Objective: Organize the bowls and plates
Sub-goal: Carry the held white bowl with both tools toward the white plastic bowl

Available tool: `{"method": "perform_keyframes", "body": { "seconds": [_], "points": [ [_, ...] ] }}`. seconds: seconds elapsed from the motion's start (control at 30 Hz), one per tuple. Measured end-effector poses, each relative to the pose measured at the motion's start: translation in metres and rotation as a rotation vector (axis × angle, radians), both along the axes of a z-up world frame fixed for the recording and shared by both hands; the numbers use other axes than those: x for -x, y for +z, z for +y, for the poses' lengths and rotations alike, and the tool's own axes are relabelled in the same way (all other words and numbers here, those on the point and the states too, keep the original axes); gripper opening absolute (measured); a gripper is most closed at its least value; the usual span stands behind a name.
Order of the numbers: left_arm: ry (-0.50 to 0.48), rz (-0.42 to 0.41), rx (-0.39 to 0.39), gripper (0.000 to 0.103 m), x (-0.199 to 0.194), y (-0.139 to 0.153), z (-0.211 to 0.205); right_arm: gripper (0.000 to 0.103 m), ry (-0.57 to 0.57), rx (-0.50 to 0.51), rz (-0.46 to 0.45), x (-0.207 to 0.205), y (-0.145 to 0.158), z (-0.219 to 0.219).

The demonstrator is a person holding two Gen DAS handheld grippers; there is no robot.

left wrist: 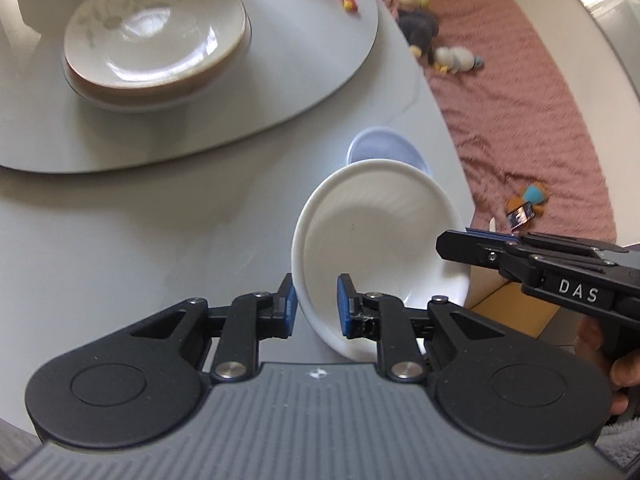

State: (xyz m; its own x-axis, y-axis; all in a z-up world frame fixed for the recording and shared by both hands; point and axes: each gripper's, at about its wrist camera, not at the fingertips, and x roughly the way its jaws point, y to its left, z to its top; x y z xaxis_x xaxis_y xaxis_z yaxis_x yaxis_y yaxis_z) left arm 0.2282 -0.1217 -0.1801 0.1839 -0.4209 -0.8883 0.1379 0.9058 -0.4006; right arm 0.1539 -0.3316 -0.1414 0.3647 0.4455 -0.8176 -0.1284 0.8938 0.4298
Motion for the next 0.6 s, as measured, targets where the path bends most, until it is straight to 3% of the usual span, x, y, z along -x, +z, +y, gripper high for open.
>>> {"method": "perform_keyframes", "body": {
  "seconds": [0.13, 0.6],
  "points": [
    [0.0, 0.048, -0.002, 0.023, -0.003, -0.015, -0.012, 0.01, -0.01, 0.005, 0.056, 0.002, -0.019, -0.011],
    [-0.008, 0.138, -0.036, 0.023, -0.014, -0.046, -0.041, 0.01, 0.012, 0.088, 0.127, 0.006, -0.048, -0.022]
  ]
}}
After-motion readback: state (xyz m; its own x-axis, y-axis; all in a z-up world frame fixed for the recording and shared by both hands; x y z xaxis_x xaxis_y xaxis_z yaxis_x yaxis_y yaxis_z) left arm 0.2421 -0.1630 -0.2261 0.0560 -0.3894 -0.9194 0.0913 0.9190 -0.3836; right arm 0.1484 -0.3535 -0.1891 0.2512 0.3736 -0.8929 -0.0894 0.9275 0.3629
